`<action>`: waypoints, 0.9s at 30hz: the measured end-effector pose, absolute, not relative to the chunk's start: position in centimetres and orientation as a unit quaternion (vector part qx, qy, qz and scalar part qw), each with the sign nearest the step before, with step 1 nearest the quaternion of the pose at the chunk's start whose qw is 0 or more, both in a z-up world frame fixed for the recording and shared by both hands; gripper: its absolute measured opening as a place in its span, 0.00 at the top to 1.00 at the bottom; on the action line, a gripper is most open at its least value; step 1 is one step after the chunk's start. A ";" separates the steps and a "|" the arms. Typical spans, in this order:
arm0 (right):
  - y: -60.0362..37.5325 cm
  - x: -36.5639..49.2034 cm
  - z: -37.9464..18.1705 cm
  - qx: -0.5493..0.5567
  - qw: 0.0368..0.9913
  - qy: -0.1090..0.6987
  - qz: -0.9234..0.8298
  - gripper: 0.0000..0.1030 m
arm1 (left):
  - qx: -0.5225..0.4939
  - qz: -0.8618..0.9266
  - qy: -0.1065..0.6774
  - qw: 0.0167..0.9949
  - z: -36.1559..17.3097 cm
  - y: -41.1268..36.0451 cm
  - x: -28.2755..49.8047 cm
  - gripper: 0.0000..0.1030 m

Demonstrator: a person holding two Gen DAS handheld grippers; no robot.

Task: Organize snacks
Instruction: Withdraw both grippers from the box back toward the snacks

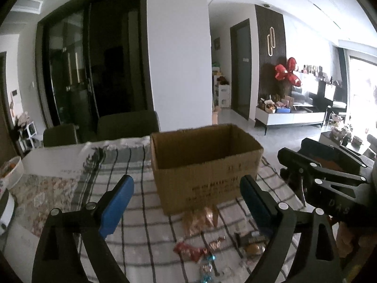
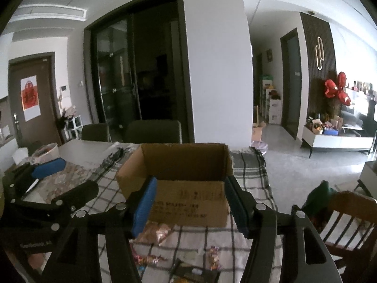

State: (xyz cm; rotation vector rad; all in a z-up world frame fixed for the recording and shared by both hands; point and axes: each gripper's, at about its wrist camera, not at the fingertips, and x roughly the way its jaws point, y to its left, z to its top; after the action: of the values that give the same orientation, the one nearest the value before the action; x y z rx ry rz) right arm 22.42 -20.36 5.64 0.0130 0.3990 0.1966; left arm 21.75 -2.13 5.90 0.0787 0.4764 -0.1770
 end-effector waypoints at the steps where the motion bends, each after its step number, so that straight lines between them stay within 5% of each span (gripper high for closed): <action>1: -20.2 22.0 5.4 0.000 0.975 0.200 0.099 0.41 | 0.039 -0.087 0.239 0.966 5.6 -2.0 21.4 0.11; 14: -19.1 18.5 2.3 -0.016 0.967 0.232 0.101 0.41 | 0.052 -0.089 0.273 0.956 2.1 -1.7 17.4 0.12; 27: -19.2 17.6 -1.8 -0.027 0.953 0.285 0.101 0.41 | 0.066 -0.096 0.311 0.943 -1.8 -2.3 16.1 0.26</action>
State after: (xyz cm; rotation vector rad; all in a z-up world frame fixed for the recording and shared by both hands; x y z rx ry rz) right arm 17.56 -19.15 -1.76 -0.0550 0.5784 0.2043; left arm 16.12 -2.31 -1.76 0.1351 0.6346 -0.1959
